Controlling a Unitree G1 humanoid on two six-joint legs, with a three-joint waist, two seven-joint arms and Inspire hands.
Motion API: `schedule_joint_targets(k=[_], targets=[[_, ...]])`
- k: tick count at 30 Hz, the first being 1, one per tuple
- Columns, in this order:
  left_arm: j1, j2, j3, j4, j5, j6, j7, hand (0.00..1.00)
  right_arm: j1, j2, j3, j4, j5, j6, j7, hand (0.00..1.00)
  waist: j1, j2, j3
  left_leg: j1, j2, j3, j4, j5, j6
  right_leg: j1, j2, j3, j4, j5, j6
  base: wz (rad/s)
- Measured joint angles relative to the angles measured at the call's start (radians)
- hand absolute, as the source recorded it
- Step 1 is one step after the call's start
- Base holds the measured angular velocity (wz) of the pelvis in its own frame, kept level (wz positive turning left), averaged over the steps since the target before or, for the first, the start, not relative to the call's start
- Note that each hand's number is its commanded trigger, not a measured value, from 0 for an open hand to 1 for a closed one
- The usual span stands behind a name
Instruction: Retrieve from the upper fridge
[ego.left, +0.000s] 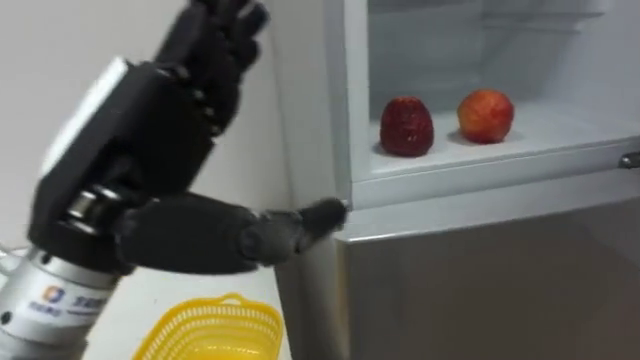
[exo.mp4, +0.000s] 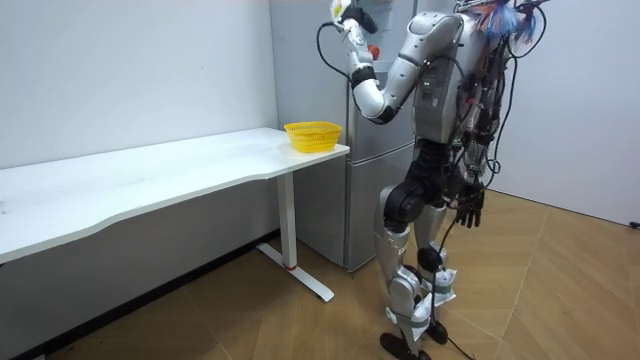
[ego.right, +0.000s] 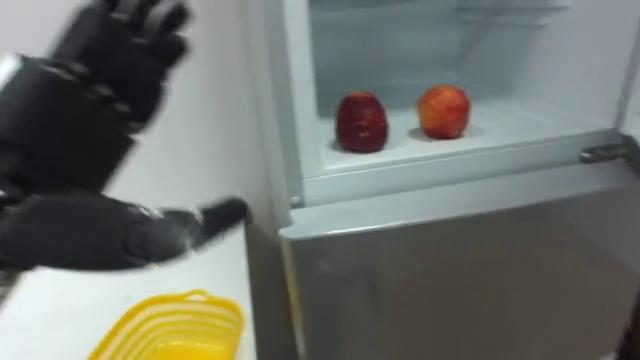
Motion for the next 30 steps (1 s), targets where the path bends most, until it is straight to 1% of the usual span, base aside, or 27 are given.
schedule_joint_targets(k=[2, 3, 4, 5, 6, 7, 8, 9, 11, 12, 13, 14, 15, 16, 17, 18, 19, 20, 21, 22, 23, 24, 26, 27, 28, 29, 30], targets=[[0.025, -0.001, 0.073, -0.004, 0.074, -0.033, 0.088, 0.00, 0.006, 0.000, 0.000, -0.001, -0.018, -0.008, -0.021, 0.00, 0.021, 0.000, 0.0005, -0.002, -0.002, -0.022, 0.004, 0.002, -0.002, 0.009, -0.001, -0.020, -0.002, 0.000, 0.000, 0.22], [0.033, -0.001, 0.088, -0.004, 0.085, -0.039, 0.110, 0.00, 0.007, 0.001, 0.000, -0.002, -0.027, -0.011, -0.024, 0.00, 0.023, 0.000, 0.0004, -0.002, -0.002, -0.028, 0.004, 0.002, -0.003, 0.011, -0.001, -0.025, -0.001, 0.000, 0.000, 0.27], [0.054, -0.003, 0.125, -0.004, 0.107, -0.049, 0.149, 0.00, 0.011, 0.001, -0.003, -0.008, -0.050, -0.015, -0.024, 0.00, 0.031, 0.001, -0.0005, -0.001, -0.002, -0.034, 0.004, 0.002, -0.003, 0.015, -0.002, -0.032, -0.001, -0.003, -0.003, 0.19], [0.074, -0.002, 0.164, -0.004, 0.117, -0.056, 0.191, 0.00, 0.017, 0.001, -0.010, -0.016, -0.069, -0.022, -0.022, 0.00, 0.040, 0.002, -0.0008, 0.002, -0.003, -0.040, 0.003, 0.002, -0.004, 0.018, -0.004, -0.041, 0.000, -0.008, -0.004, 0.18], [0.083, -0.003, 0.184, -0.004, 0.118, -0.060, 0.214, 0.00, 0.021, 0.001, -0.011, -0.023, -0.071, -0.025, -0.021, 0.00, 0.044, 0.002, -0.0009, 0.001, -0.005, -0.047, 0.002, 0.002, -0.004, 0.019, -0.005, -0.047, 0.000, -0.010, -0.005, 0.21], [0.101, -0.003, 0.214, -0.003, 0.118, -0.065, 0.261, 0.00, 0.037, 0.001, -0.010, -0.044, -0.072, -0.025, -0.021, 0.00, 0.052, 0.005, -0.0021, 0.004, -0.007, -0.053, 0.002, 0.003, -0.005, 0.023, -0.007, -0.051, 0.000, -0.014, -0.004, 0.17], [0.120, -0.003, 0.242, -0.003, 0.118, -0.074, 0.310, 0.00, 0.044, 0.001, -0.010, -0.055, -0.072, -0.026, -0.021, 0.00, 0.059, 0.006, -0.0011, 0.006, -0.007, -0.056, 0.001, 0.003, -0.006, 0.026, -0.007, -0.054, 0.000, -0.015, -0.004, 0.15], [0.132, -0.003, 0.256, -0.002, 0.118, -0.079, 0.332, 0.00, 0.044, 0.002, -0.010, -0.055, -0.072, -0.026, -0.021, 0.00, 0.060, 0.006, -0.0006, 0.007, -0.007, -0.059, 0.001, 0.003, -0.006, 0.028, -0.007, -0.057, 0.000, -0.016, -0.004, 0.11], [0.194, -0.012, 0.301, 0.012, 0.118, -0.102, 0.405, 0.00, 0.045, 0.011, -0.009, -0.055, -0.075, -0.025, -0.025, 0.00, 0.063, 0.008, 0.0011, 0.015, -0.009, -0.067, 0.000, 0.003, -0.006, 0.037, -0.008, -0.062, 0.000, -0.021, -0.004, 0.10], [0.214, -0.018, 0.309, 0.018, 0.121, -0.103, 0.419, 0.00, 0.045, 0.015, -0.009, -0.055, -0.076, -0.025, -0.025, 0.00, 0.063, 0.008, 0.0012, 0.018, -0.010, -0.068, -0.001, 0.003, -0.006, 0.041, -0.008, -0.061, 0.000, -0.022, -0.004, 0.09], [0.249, -0.031, 0.318, 0.034, 0.127, -0.103, 0.442, 0.00, 0.047, 0.022, -0.009, -0.055, -0.074, -0.025, -0.023, 0.00, 0.066, 0.005, 0.0027, 0.021, -0.012, -0.079, -0.001, 0.003, -0.006, 0.049, -0.010, -0.069, 0.000, -0.025, -0.003, 0.16], [0.277, -0.040, 0.319, 0.065, 0.132, -0.103, 0.459, 0.00, 0.053, 0.031, -0.009, -0.056, -0.073, -0.024, -0.022, 0.00, 0.067, 0.006, 0.0059, 0.022, -0.016, -0.087, -0.002, 0.003, -0.006, 0.054, -0.011, -0.077, 0.000, -0.031, -0.003, 0.18], [0.292, -0.046, 0.318, 0.083, 0.140, -0.103, 0.466, 0.00, 0.054, 0.033, -0.007, -0.057, -0.073, -0.023, -0.022, 0.00, 0.070, 0.006, 0.0062, 0.022, -0.016, -0.089, -0.002, 0.003, -0.006, 0.054, -0.012, -0.077, 0.001, -0.032, -0.003, 0.11], [0.326, -0.055, 0.317, 0.127, 0.164, -0.104, 0.484, 0.00, 0.058, 0.034, -0.004, -0.061, -0.074, -0.021, -0.021, 0.00, 0.078, 0.002, 0.0050, 0.019, -0.017, -0.092, -0.006, 0.002, -0.006, 0.053, -0.012, -0.077, 0.001, -0.033, -0.003, 0.05], [0.371, -0.061, 0.312, 0.177, 0.191, -0.103, 0.504, 0.00, 0.056, 0.034, 0.002, -0.061, -0.074, -0.018, -0.022, 0.00, 0.078, 0.002, 0.0050, 0.017, -0.018, -0.097, -0.006, 0.002, -0.006, 0.052, -0.012, -0.080, 0.002, -0.034, -0.003, 0.05], [0.394, -0.065, 0.307, 0.203, 0.194, -0.102, 0.513, 0.00, 0.053, 0.035, 0.002, -0.061, -0.075, -0.014, -0.022, 0.00, 0.078, 0.000, 0.0042, 0.016, -0.019, -0.099, -0.003, 0.002, -0.006, 0.052, -0.015, -0.085, 0.002, -0.034, -0.003, 0.12], [0.438, -0.078, 0.304, 0.246, 0.193, -0.092, 0.528, 0.00, 0.053, 0.035, 0.002, -0.063, -0.077, -0.007, -0.022, 0.00, 0.074, -0.006, 0.0041, 0.015, -0.020, -0.106, 0.003, 0.002, -0.006, 0.052, -0.020, -0.098, 0.003, -0.038, -0.004, 0.13], [0.474, -0.093, 0.295, 0.304, 0.188, -0.095, 0.544, 0.00, 0.063, 0.034, 0.003, -0.065, -0.076, -0.002, -0.023, 0.00, 0.074, -0.007, 0.0069, 0.017, -0.021, -0.108, 0.003, 0.003, -0.006, 0.053, -0.020, -0.100, 0.001, -0.039, -0.005, 0.11], [0.488, -0.098, 0.287, 0.339, 0.178, -0.095, 0.551, 0.00, 0.066, 0.034, 0.004, -0.065, -0.074, 0.000, -0.028, 0.00, 0.075, -0.009, 0.0058, 0.017, -0.020, -0.108, 0.003, 0.003, -0.006, 0.054, -0.020, -0.100, 0.000, -0.040, -0.005, 0.06], [0.512, -0.107, 0.267, 0.416, 0.165, -0.087, 0.566, 0.00, 0.063, 0.034, 0.008, -0.069, -0.069, 0.006, -0.037, 0.00, 0.080, -0.012, 0.0063, 0.015, -0.020, -0.109, 0.004, 0.002, -0.007, 0.053, -0.020, -0.101, 0.000, -0.040, -0.005, 0.07], [0.528, -0.115, 0.248, 0.490, 0.147, -0.077, 0.574, 0.00, 0.062, 0.035, 0.014, -0.071, -0.068, 0.012, -0.042, 0.00, 0.081, -0.021, 0.0055, 0.008, -0.021, -0.115, 0.008, 0.003, -0.007, 0.051, -0.020, -0.105, 0.000, -0.040, -0.005, 0.10], [0.532, -0.117, 0.238, 0.533, 0.146, -0.077, 0.574, 0.00, 0.062, 0.036, 0.014, -0.075, -0.069, 0.013, -0.042, 0.00, 0.082, -0.023, 0.0054, 0.004, -0.021, -0.119, 0.011, 0.002, -0.007, 0.050, -0.021, -0.106, 0.000, -0.040, -0.006, 0.12], [0.537, -0.133, 0.210, 0.732, 0.145, -0.067, 0.577, 0.00, 0.064, 0.036, 0.012, -0.084, -0.077, 0.021, -0.040, 0.00, 0.077, -0.028, 0.0021, 0.004, -0.021, -0.122, 0.012, 0.002, -0.007, 0.052, -0.020, -0.106, 0.002, -0.040, -0.006, 0.05], [0.536, -0.134, 0.192, 0.787, 0.143, -0.067, 0.581, 0.00, 0.060, 0.036, 0.012, -0.091, -0.078, 0.022, -0.038, 0.00, 0.077, -0.027, 0.0007, 0.004, -0.021, -0.122, 0.011, 0.002, -0.007, 0.053, -0.020, -0.107, 0.003, -0.040, -0.006, 0.00], [0.534, -0.137, 0.163, 0.901, 0.131, -0.061, 0.580, 0.00, 0.062, 0.036, 0.011, -0.094, -0.082, 0.027, -0.034, 0.00, 0.080, -0.029, 0.0009, 0.004, -0.022, -0.123, 0.010, 0.002, -0.007, 0.055, -0.021, -0.108, 0.004, -0.040, -0.006, 0.00], [0.532, -0.141, 0.152, 0.956, 0.124, -0.058, 0.573, 0.00, 0.059, 0.036, 0.009, -0.096, -0.089, 0.032, -0.031, 0.00, 0.079, -0.030, 0.0006, 0.005, -0.022, -0.124, 0.010, 0.002, -0.007, 0.056, -0.021, -0.107, 0.004, -0.040, -0.006, 0.00], [0.525, -0.145, 0.132, 1.075, 0.093, -0.049, 0.560, 0.00, 0.055, 0.038, 0.002, -0.098, -0.092, 0.033, -0.031, 0.00, 0.080, -0.030, 0.0002, 0.007, -0.021, -0.123, 0.009, 0.001, -0.008, 0.056, -0.020, -0.105, 0.004, -0.039, -0.006, -0.05]])
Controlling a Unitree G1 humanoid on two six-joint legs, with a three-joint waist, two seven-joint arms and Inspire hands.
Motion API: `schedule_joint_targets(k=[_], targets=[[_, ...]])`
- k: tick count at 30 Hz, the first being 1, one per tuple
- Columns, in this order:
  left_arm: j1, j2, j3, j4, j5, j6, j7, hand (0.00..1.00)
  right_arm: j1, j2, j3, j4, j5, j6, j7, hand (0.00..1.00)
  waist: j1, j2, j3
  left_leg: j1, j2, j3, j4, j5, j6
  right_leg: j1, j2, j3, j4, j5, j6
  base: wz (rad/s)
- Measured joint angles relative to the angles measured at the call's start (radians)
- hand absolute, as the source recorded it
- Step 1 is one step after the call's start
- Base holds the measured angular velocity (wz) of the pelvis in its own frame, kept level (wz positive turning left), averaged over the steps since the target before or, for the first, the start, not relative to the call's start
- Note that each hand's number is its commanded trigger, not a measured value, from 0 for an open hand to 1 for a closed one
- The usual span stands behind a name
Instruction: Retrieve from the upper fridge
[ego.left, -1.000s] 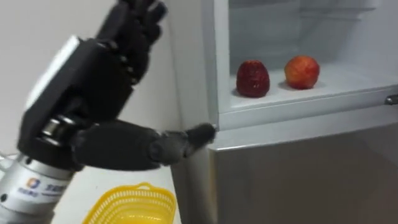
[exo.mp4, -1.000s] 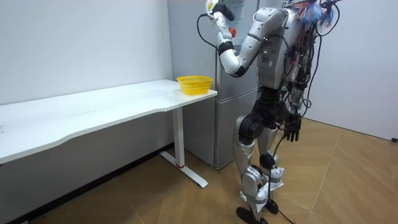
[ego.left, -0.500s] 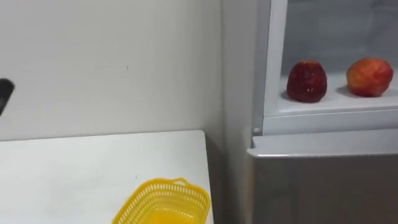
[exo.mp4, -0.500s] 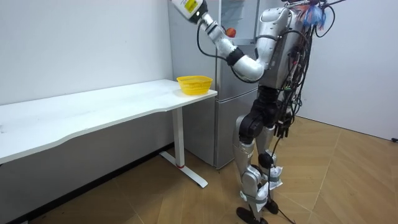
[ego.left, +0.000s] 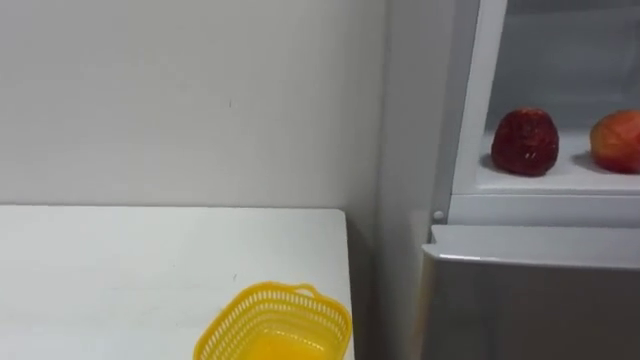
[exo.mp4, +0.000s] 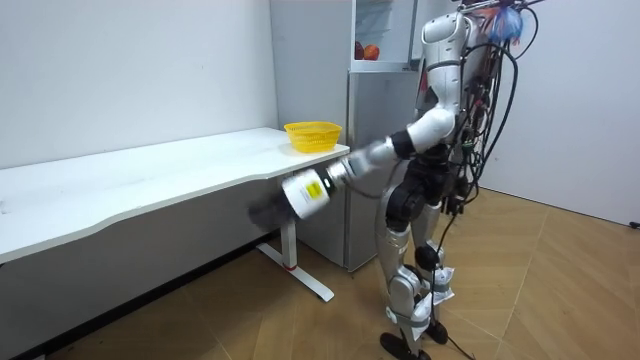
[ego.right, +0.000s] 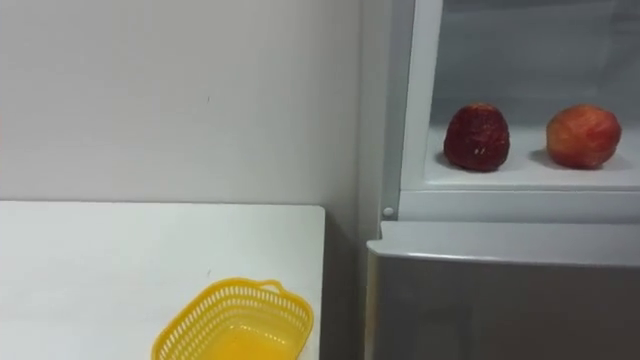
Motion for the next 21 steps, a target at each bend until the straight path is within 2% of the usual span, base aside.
schedule_joint_targets(k=[2, 5, 7, 9, 11, 13, 17, 19, 21], targets=[[-0.004, -0.007, -0.034, 0.192, -0.061, 0.029, -0.029, 0.00, -0.003, 0.000, -0.002, -0.003, -0.004, 0.003, -0.001, 0.00, -0.007, 0.000, 0.0002, 0.002, 0.001, 0.002, -0.001, -0.002, -0.001, 0.000, 0.001, -0.001, 0.000, 0.000, 0.000, -0.02], [-0.001, -0.026, -0.055, 0.335, -0.077, 0.044, -0.061, 0.00, 0.001, 0.001, -0.001, 0.002, -0.009, 0.010, 0.000, 0.00, -0.007, 0.000, 0.0011, 0.002, 0.001, 0.001, -0.008, -0.002, -0.001, 0.002, 0.001, -0.001, 0.000, 0.000, 0.000, 0.03], [-0.006, -0.031, -0.072, 0.436, -0.075, 0.044, -0.095, 0.00, -0.003, 0.000, -0.001, 0.003, -0.010, 0.022, 0.001, 0.00, -0.004, 0.002, 0.0059, 0.009, 0.003, 0.006, -0.012, -0.002, -0.001, 0.004, 0.002, 0.005, 0.000, 0.000, 0.000, -0.07], [-0.013, -0.036, -0.072, 0.544, -0.066, 0.052, -0.132, 0.00, 0.000, 0.002, -0.002, 0.016, -0.021, 0.023, 0.008, 0.00, -0.014, 0.010, 0.0061, 0.024, 0.003, 0.008, -0.019, -0.003, -0.001, 0.017, 0.003, 0.007, -0.003, 0.000, 0.000, -0.04], [-0.013, -0.036, -0.072, 0.647, -0.008, 0.068, -0.165, 0.00, 0.002, 0.010, -0.002, 0.020, -0.026, 0.028, 0.030, 0.00, -0.029, 0.010, 0.0067, 0.035, 0.005, 0.010, -0.024, -0.003, -0.003, 0.025, 0.005, 0.010, -0.004, 0.000, 0.000, -0.02], [-0.009, -0.044, -0.077, 0.678, 0.069, 0.086, -0.184, 0.00, 0.002, 0.015, 0.001, 0.019, -0.026, 0.030, 0.039, 0.00, -0.028, 0.007, 0.0062, 0.034, 0.005, 0.017, -0.024, -0.003, -0.003, 0.021, 0.005, 0.017, -0.004, 0.000, -0.001, -0.09], [-0.016, -0.041, -0.157, 0.696, 0.294, 0.117, -0.233, 0.00, -0.001, 0.020, 0.013, 0.024, -0.027, 0.041, 0.052, 0.00, -0.041, -0.001, 0.0068, 0.032, 0.004, 0.019, -0.018, -0.002, -0.003, 0.022, 0.005, 0.025, -0.004, -0.001, -0.001, -0.02], [-0.043, -0.039, -0.208, 0.696, 0.409, 0.136, -0.257, 0.00, -0.002, 0.025, 0.039, 0.024, -0.023, 0.042, 0.054, 0.00, -0.057, -0.009, 0.0069, 0.031, 0.004, 0.021, -0.014, -0.002, -0.003, 0.019, 0.005, 0.029, -0.004, -0.001, -0.001, -0.02], [-0.071, -0.040, -0.240, 0.693, 0.455, 0.138, -0.267, 0.00, -0.007, 0.031, 0.044, 0.024, -0.020, 0.042, 0.054, 0.00, -0.063, -0.013, 0.0067, 0.031, 0.005, 0.026, -0.013, -0.002, -0.003, 0.017, 0.006, 0.034, -0.003, -0.001, -0.001, -0.09]])
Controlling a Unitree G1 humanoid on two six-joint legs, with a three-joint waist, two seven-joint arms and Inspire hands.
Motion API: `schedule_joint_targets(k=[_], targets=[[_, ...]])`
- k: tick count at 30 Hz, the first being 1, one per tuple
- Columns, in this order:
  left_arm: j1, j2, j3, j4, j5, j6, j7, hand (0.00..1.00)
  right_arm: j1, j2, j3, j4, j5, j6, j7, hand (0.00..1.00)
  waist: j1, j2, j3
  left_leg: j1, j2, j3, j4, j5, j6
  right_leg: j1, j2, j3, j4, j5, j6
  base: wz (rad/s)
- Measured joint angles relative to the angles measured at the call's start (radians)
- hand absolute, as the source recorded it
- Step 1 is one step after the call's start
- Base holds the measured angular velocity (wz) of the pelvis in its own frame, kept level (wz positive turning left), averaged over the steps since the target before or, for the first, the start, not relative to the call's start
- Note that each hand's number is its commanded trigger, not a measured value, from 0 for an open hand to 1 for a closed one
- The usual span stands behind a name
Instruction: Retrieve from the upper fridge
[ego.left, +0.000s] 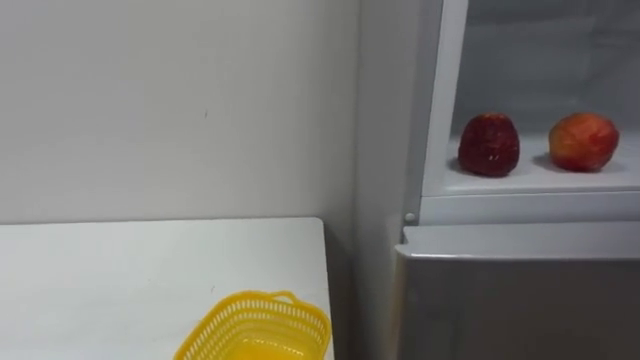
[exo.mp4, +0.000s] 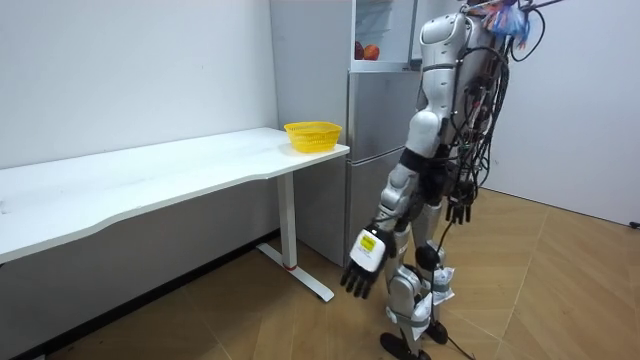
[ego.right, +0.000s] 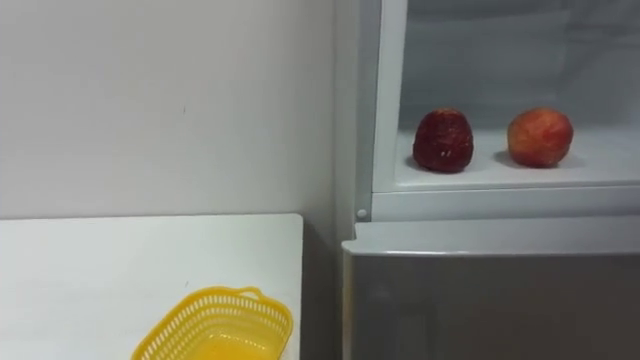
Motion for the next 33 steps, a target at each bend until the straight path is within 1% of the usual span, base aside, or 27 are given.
schedule_joint_targets(k=[1, 2, 5, 7, 10, 13, 15, 17, 18, 20, 21, 22, 23, 24, 25, 26, 27, 28, 29, 30, 31, 32, 33], targets=[[-0.018, 0.000, -0.014, -0.003, 0.013, 0.000, -0.009, 0.00, -0.006, 0.003, 0.008, 0.002, 0.000, 0.001, 0.000, 0.00, -0.001, -0.001, -0.0005, 0.000, 0.002, 0.008, 0.000, 0.000, 0.000, -0.004, 0.002, 0.011, 0.002, 0.000, 0.000, -0.16], [-0.026, 0.000, -0.031, -0.006, 0.031, -0.001, -0.010, 0.00, -0.012, 0.005, 0.020, 0.007, 0.002, 0.002, -0.001, 0.00, -0.011, -0.001, -0.0005, 0.001, 0.003, 0.014, 0.000, 0.000, 0.000, -0.006, 0.004, 0.018, 0.002, 0.000, -0.001, -0.16], [-0.057, -0.001, -0.039, -0.008, 0.080, 0.001, -0.015, 0.00, -0.011, 0.008, 0.036, 0.006, 0.020, 0.010, -0.002, 0.00, -0.027, -0.004, -0.0011, 0.000, 0.003, 0.016, -0.002, 0.000, 0.000, -0.010, 0.005, 0.024, 0.002, 0.000, -0.001, -0.08], [-0.064, -0.001, -0.040, -0.022, 0.105, 0.007, -0.015, 0.00, -0.010, 0.009, 0.036, 0.005, 0.041, 0.021, -0.005, 0.00, -0.029, -0.008, -0.0019, 0.001, 0.003, 0.019, -0.006, 0.000, 0.000, -0.013, 0.005, 0.027, 0.002, 0.000, -0.001, -0.05], [-0.061, -0.001, -0.039, -0.041, 0.125, 0.017, -0.015, 0.00, -0.006, 0.009, 0.034, -0.016, 0.058, 0.022, -0.030, 0.00, -0.033, -0.012, -0.0024, -0.001, 0.002, 0.021, -0.006, 0.000, 0.000, -0.018, 0.005, 0.028, 0.003, 0.000, -0.001, -0.03], [-0.055, -0.001, -0.039, -0.043, 0.149, 0.019, -0.013, 0.00, 0.002, 0.010, 0.033, -0.050, 0.057, 0.016, -0.056, 0.00, -0.043, -0.014, -0.0031, 0.000, 0.004, 0.033, -0.011, 0.000, 0.000, -0.022, 0.007, 0.035, 0.012, 0.000, -0.001, -0.06], [-0.053, -0.001, -0.039, -0.042, 0.150, 0.018, -0.007, 0.00, 0.011, 0.012, 0.033, -0.092, 0.057, 0.006, -0.080, 0.00, -0.042, -0.013, -0.0030, 0.002, 0.006, 0.045, -0.015, 0.000, 0.000, -0.028, 0.009, 0.047, 0.015, 0.000, -0.001, -0.17], [-0.053, -0.001, -0.042, -0.042, 0.151, 0.012, 0.002, 0.00, 0.021, 0.015, 0.032, -0.132, 0.057, -0.017, -0.125, 0.00, -0.048, -0.010, -0.0028, 0.000, 0.007, 0.053, -0.017, 0.000, 0.000, -0.036, 0.011, 0.056, 0.019, 0.001, -0.001, -0.14], [-0.053, 0.000, -0.048, -0.042, 0.151, 0.010, 0.008, 0.00, 0.022, 0.015, 0.032, -0.151, 0.057, -0.021, -0.137, 0.00, -0.048, -0.009, -0.0028, -0.001, 0.008, 0.055, -0.018, 0.000, 0.000, -0.039, 0.011, 0.058, 0.021, 0.001, -0.001, -0.12], [-0.053, 0.000, -0.074, -0.044, 0.153, 0.004, 0.029, 0.00, 0.043, 0.016, 0.021, -0.239, 0.056, -0.026, -0.184, 0.00, -0.053, -0.003, -0.0026, -0.007, 0.011, 0.074, -0.018, -0.001, 0.000, -0.060, 0.015, 0.078, 0.039, 0.001, -0.001, -0.21], [-0.053, 0.000, -0.079, -0.044, 0.154, 0.001, 0.035, 0.00, 0.056, 0.017, 0.012, -0.280, 0.056, -0.027, -0.194, 0.00, -0.057, -0.002, -0.0028, -0.010, 0.011, 0.077, -0.018, -0.001, 0.000, -0.062, 0.015, 0.080, 0.040, 0.001, -0.001, -0.17], [-0.053, 0.001, -0.081, -0.044, 0.154, -0.009, 0.040, 0.00, 0.083, 0.022, -0.012, -0.370, 0.056, -0.042, -0.221, 0.00, -0.072, -0.001, -0.0037, -0.015, 0.011, 0.079, -0.018, -0.001, 0.000, -0.066, 0.015, 0.082, 0.046, 0.001, -0.001, -0.14], [-0.050, 0.001, -0.079, -0.058, 0.155, -0.012, 0.042, 0.00, 0.107, 0.031, -0.039, -0.475, 0.058, -0.051, -0.245, 0.00, -0.078, 0.001, -0.0035, -0.016, 0.013, 0.093, -0.021, -0.001, 0.000, -0.080, 0.016, 0.091, 0.053, 0.001, -0.001, -0.22], [-0.045, 0.001, -0.079, -0.077, 0.155, -0.013, 0.042, 0.00, 0.121, 0.036, -0.050, -0.532, 0.059, -0.057, -0.257, 0.00, -0.079, 0.003, -0.0035, -0.016, 0.015, 0.103, -0.023, -0.001, 0.000, -0.083, 0.019, 0.102, 0.053, 0.002, -0.003, -0.41], [-0.043, 0.002, -0.077, -0.113, 0.155, -0.018, 0.042, 0.00, 0.142, 0.041, -0.053, -0.650, 0.055, -0.071, -0.275, 0.00, -0.079, 0.006, -0.0033, -0.017, 0.019, 0.122, -0.024, -0.001, -0.001, -0.093, 0.023, 0.119, 0.054, 0.005, -0.006, -0.45], [-0.047, 0.006, -0.077, -0.136, 0.155, -0.040, 0.043, 0.00, 0.165, 0.050, -0.053, -0.770, 0.041, -0.091, -0.292, 0.00, -0.084, 0.007, -0.0015, -0.017, 0.020, 0.131, -0.025, -0.001, -0.002, -0.099, 0.027, 0.132, 0.054, 0.007, -0.006, -0.35], [-0.051, 0.007, -0.078, -0.141, 0.154, -0.052, 0.043, 0.00, 0.177, 0.056, -0.052, -0.826, 0.035, -0.106, -0.301, 0.00, -0.090, 0.007, -0.0016, -0.017, 0.020, 0.132, -0.026, -0.001, -0.002, -0.102, 0.027, 0.134, 0.054, 0.007, -0.006, -0.16], [-0.060, 0.007, -0.088, -0.147, 0.145, -0.075, 0.046, 0.00, 0.201, 0.059, -0.041, -0.934, 0.034, -0.134, -0.315, 0.00, -0.100, 0.010, -0.0006, -0.017, 0.019, 0.135, -0.028, 0.000, -0.003, -0.105, 0.028, 0.139, 0.054, 0.006, -0.006, -0.16], [-0.063, 0.007, -0.104, -0.155, 0.136, -0.097, 0.052, 0.00, 0.227, 0.059, -0.032, -1.021, 0.033, -0.166, -0.328, 0.00, -0.102, 0.011, -0.0003, -0.016, 0.021, 0.148, -0.031, 0.001, -0.003, -0.110, 0.031, 0.152, 0.055, 0.008, -0.006, -0.21], [-0.062, 0.007, -0.111, -0.161, 0.135, -0.108, 0.054, 0.00, 0.230, 0.059, -0.028, -1.055, 0.033, -0.182, -0.337, 0.00, -0.102, 0.013, 0.0005, -0.015, 0.022, 0.154, -0.032, 0.001, -0.003, -0.111, 0.033, 0.158, 0.054, 0.011, -0.006, -0.28], [-0.062, 0.007, -0.124, -0.162, 0.131, -0.127, 0.054, 0.00, 0.243, 0.059, -0.025, -1.105, 0.033, -0.208, -0.355, 0.00, -0.106, 0.013, -0.0009, -0.015, 0.023, 0.160, -0.031, 0.001, -0.004, -0.111, 0.036, 0.166, 0.049, 0.014, -0.006, -0.17], [-0.062, 0.007, -0.139, -0.162, 0.128, -0.140, 0.054, 0.00, 0.254, 0.059, -0.025, -1.145, 0.029, -0.221, -0.367, 0.00, -0.118, 0.010, -0.0025, -0.015, 0.023, 0.160, -0.030, 0.001, -0.004, -0.112, 0.038, 0.170, 0.049, 0.016, -0.004, -0.10], [-0.061, 0.007, -0.146, -0.160, 0.125, -0.145, 0.054, 0.00, 0.261, 0.059, -0.025, -1.169, 0.023, -0.223, -0.373, 0.00, -0.125, 0.011, -0.0029, -0.015, 0.023, 0.160, -0.030, 0.001, -0.003, -0.112, 0.040, 0.172, 0.051, 0.016, -0.003, -0.09]])
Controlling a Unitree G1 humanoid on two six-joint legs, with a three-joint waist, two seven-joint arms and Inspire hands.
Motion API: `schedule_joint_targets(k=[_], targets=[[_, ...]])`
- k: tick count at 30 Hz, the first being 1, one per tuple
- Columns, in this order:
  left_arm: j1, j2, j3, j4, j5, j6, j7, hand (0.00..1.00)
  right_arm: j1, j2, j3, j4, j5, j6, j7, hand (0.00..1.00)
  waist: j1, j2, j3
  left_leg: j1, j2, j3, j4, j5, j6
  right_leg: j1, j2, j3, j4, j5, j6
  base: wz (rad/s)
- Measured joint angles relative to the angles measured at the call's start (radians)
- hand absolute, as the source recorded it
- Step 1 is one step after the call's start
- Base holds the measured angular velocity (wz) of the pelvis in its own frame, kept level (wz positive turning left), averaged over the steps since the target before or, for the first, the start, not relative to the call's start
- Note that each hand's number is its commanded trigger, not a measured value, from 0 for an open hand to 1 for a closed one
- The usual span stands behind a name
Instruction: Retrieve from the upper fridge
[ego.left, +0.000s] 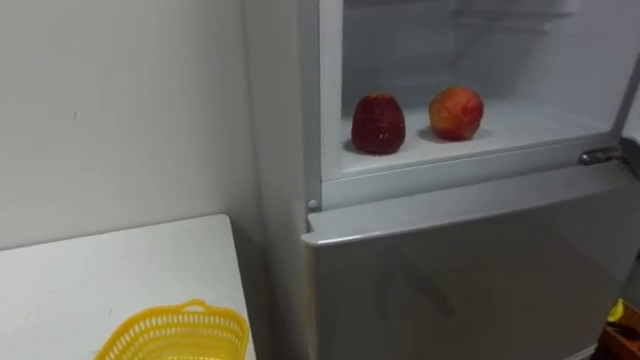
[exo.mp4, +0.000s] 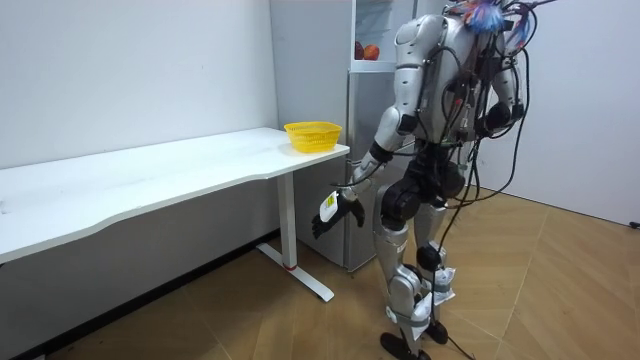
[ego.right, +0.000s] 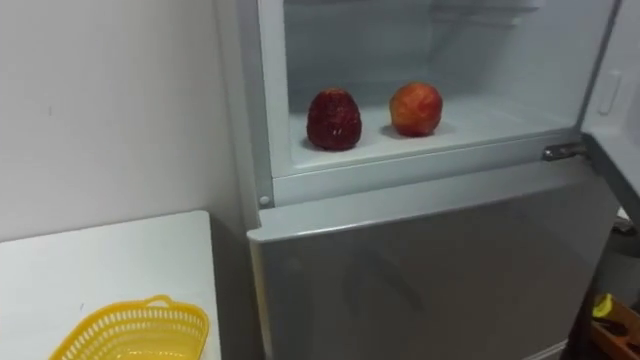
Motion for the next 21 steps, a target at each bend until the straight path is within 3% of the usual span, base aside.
schedule_joint_targets(k=[4, 10, 21], targets=[[0.000, 0.002, -0.049, 0.001, -0.004, -0.034, -0.001, 0.00, 0.023, -0.001, 0.004, -0.206, -0.055, -0.022, -0.028, 0.00, -0.010, 0.009, -0.0067, -0.025, -0.001, 0.027, -0.002, 0.000, 0.001, -0.039, 0.004, 0.017, 0.021, 0.003, 0.002, -0.25], [-0.019, 0.007, -0.066, 0.051, -0.013, -0.063, -0.009, 0.00, -0.022, -0.015, 0.030, -0.382, -0.066, -0.086, -0.046, 0.00, -0.002, 0.005, -0.0045, -0.024, 0.002, 0.039, -0.009, 0.000, 0.000, -0.048, 0.012, 0.030, 0.027, 0.005, 0.000, -0.07], [-0.028, 0.064, -0.093, 0.172, -0.050, -0.085, -0.019, 0.00, -0.114, -0.065, 0.122, -0.536, -0.084, -0.100, -0.106, 0.00, 0.054, -0.022, 0.0013, -0.036, 0.007, 0.021, -0.003, -0.002, -0.002, -0.046, 0.016, 0.012, 0.015, 0.012, -0.005, 0.04]])
